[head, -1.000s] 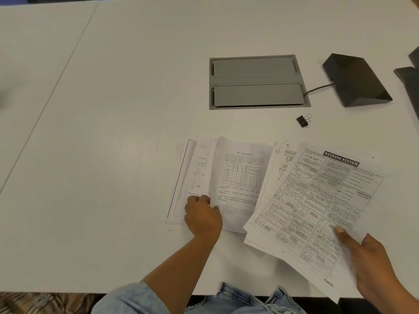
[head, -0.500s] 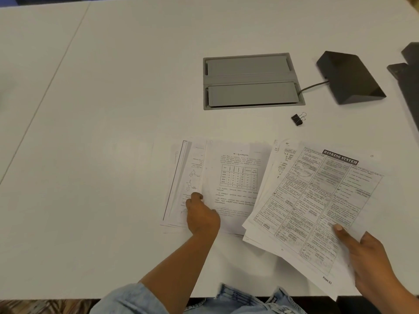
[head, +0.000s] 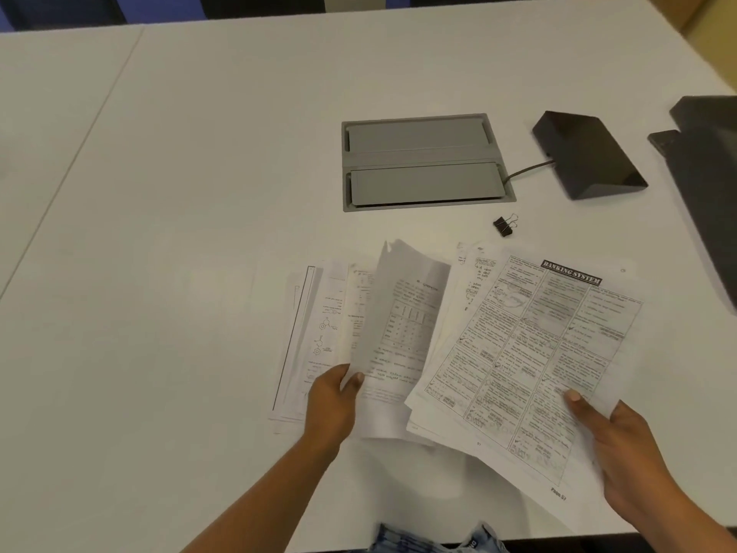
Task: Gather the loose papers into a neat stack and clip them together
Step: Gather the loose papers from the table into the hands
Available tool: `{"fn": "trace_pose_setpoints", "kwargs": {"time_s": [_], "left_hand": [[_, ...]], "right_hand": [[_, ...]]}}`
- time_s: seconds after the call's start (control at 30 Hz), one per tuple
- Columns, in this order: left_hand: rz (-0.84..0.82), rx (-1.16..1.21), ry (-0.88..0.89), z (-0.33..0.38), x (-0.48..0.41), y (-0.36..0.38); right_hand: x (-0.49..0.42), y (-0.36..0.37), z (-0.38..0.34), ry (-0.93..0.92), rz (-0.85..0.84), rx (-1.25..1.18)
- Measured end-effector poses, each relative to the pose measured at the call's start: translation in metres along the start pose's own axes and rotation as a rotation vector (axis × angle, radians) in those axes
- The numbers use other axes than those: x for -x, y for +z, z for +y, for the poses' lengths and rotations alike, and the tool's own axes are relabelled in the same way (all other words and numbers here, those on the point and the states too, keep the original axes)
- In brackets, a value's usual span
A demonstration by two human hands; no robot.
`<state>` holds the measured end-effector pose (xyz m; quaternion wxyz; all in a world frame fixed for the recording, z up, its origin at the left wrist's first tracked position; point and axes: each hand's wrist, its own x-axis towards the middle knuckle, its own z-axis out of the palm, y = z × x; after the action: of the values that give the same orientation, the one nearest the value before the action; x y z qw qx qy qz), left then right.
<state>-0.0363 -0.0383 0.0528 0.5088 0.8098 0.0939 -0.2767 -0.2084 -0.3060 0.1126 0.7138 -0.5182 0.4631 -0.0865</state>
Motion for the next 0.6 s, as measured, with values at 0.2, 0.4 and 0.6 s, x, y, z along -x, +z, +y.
{"fn": "trace_pose_setpoints", "kwargs": {"time_s": [0.2, 0.4, 0.6], "left_hand": [[-0.198, 0.323, -0.105, 0.008, 0.037, -0.013], [-0.469, 0.235, -0.1, 0.029, 0.059, -0.019], [-0.458, 0.608, -0.204, 0.047, 0.048, -0.032]], "right_hand": [[0.001, 0.025, -0.011, -0.102, -0.074, 0.076], [-0.004, 0.048, -0.012, 0.043, -0.219, 0.097], [-0.001, 0.065, -0.017, 0.013, -0.299, 0.128]]}}
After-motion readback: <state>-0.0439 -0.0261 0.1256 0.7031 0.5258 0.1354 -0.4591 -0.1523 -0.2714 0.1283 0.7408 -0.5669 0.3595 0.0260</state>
